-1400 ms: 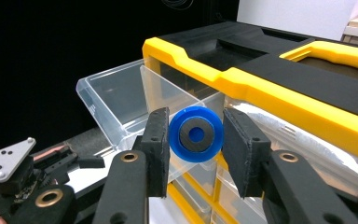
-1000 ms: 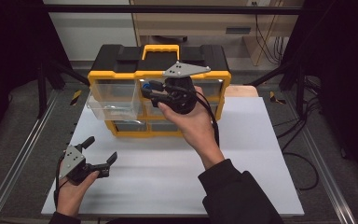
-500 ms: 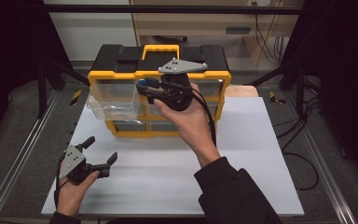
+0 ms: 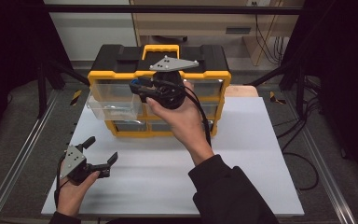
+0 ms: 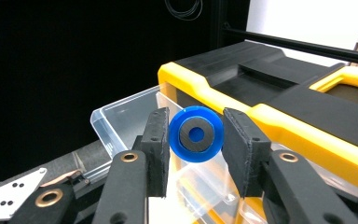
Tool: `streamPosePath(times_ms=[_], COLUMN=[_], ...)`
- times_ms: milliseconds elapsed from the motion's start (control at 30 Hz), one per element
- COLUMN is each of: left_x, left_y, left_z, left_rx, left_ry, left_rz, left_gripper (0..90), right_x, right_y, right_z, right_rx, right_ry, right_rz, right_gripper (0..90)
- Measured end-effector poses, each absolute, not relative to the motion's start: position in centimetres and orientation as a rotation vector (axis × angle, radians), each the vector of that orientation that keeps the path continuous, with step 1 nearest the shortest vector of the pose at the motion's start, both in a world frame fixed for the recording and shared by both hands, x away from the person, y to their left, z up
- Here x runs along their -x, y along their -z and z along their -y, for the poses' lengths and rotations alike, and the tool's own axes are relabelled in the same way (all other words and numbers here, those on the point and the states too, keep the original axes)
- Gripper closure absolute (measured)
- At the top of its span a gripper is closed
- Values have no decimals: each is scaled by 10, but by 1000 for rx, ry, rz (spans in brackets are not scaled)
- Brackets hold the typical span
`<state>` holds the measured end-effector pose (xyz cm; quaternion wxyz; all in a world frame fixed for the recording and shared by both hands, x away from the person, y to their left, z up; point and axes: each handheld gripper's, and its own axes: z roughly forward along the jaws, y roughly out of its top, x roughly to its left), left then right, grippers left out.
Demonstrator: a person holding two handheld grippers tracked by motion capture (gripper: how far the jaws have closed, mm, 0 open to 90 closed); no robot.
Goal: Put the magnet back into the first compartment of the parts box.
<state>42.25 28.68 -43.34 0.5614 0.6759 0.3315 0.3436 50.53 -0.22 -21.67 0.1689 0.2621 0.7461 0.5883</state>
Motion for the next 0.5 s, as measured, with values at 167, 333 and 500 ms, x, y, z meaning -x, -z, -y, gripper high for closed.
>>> streamPosePath(times_ms=[167, 333, 500], left_x=[-423, -423, -423], left_y=[433, 433, 434], left_z=[-287, -287, -286], left_rx=[-1593, -1593, -1596], left_ry=[-809, -806, -806], left_rz=[-781, -781, -778], left_gripper=[8, 8, 8], right_x=[-507, -509, -510], right_y=[217, 218, 220], right_z=[-9, -21, -30], right_rx=[-726, -715, -693], right_ry=[-1649, -1631, -1607], right_rz=[-2145, -2174, -2205], right_gripper=[627, 627, 616])
